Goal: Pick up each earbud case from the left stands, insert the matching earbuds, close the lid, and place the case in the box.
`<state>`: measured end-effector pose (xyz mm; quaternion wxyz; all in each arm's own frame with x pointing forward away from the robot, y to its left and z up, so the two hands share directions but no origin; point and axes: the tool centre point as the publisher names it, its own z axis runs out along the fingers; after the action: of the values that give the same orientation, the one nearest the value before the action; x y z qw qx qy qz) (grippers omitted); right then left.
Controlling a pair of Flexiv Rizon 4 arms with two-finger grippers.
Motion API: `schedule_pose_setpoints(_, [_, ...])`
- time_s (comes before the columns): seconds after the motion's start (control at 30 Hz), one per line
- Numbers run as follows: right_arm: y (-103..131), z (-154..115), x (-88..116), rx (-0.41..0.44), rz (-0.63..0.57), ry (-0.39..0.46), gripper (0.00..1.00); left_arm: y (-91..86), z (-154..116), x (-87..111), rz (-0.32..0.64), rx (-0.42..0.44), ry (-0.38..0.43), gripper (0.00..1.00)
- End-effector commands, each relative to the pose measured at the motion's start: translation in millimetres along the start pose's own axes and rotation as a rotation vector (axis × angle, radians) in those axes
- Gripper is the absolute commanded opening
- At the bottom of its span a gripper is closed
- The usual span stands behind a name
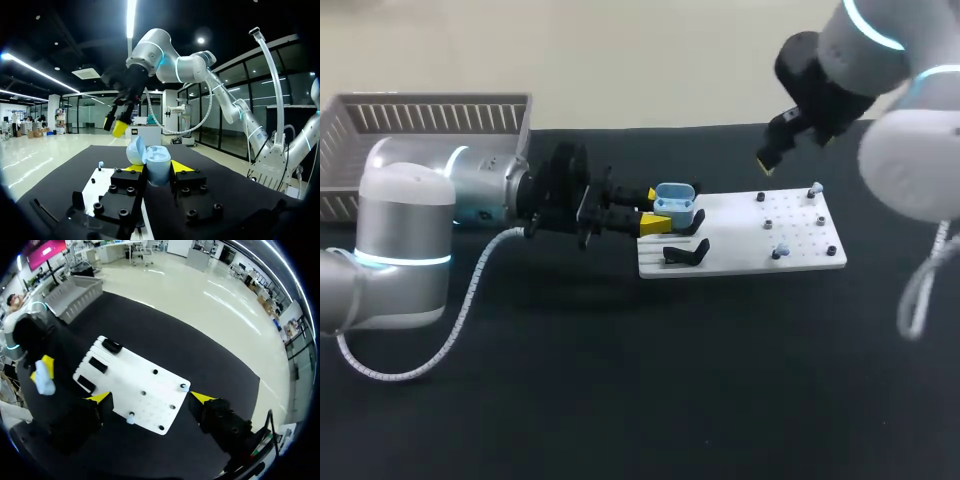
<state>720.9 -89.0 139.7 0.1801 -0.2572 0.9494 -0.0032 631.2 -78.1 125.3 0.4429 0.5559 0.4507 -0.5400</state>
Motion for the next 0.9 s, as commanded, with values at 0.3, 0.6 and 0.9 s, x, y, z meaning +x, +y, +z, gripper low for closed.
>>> schedule_pose_setpoints(0.3, [-30.3,56.3,-1.0,0.06,0.046,0.155,1.0,-0.5,-0.1,1.0,0.003,-0.002,-0.003,0.0])
schedule_pose_setpoints(0.6, [-39.1,70.6,19.1,0.007,0.059,0.171,0.87,-0.5,-0.1,1.0,0.003,-0.002,-0.003,0.0])
schedule_pose_setpoints(0.9, [-38.4,79.5,30.4,-0.008,0.033,0.187,0.69,-0.5,-0.1,1.0,0.003,-0.002,-0.003,0.0])
